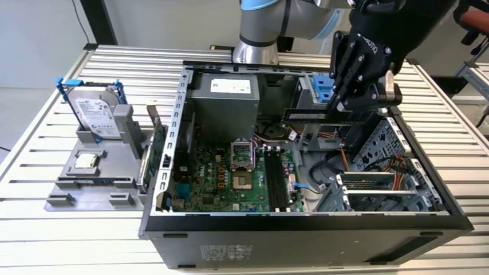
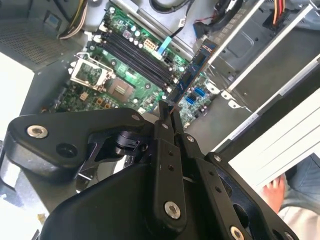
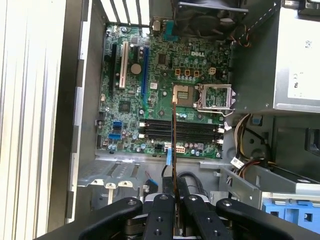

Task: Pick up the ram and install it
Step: 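Pick up the ram and move it above insertion slot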

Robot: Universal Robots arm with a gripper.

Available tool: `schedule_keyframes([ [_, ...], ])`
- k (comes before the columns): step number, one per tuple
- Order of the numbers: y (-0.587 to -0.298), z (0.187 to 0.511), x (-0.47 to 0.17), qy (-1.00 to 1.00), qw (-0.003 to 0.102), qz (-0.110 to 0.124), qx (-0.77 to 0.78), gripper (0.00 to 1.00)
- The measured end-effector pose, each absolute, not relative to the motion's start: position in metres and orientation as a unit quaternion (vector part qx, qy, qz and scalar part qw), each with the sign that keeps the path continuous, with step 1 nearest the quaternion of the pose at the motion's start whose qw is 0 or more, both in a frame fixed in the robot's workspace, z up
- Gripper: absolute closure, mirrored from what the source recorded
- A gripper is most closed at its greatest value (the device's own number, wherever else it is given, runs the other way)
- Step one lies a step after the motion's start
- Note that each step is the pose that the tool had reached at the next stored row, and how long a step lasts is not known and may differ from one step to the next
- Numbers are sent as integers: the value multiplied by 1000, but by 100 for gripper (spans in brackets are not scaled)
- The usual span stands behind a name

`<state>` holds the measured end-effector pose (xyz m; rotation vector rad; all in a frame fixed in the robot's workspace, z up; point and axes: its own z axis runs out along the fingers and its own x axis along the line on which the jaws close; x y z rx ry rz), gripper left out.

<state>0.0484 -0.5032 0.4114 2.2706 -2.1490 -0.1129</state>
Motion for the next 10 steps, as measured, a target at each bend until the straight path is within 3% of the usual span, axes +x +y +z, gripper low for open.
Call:
schedule_keyframes([
  [10,-486,407,48,-691,4,-31,722,100],
])
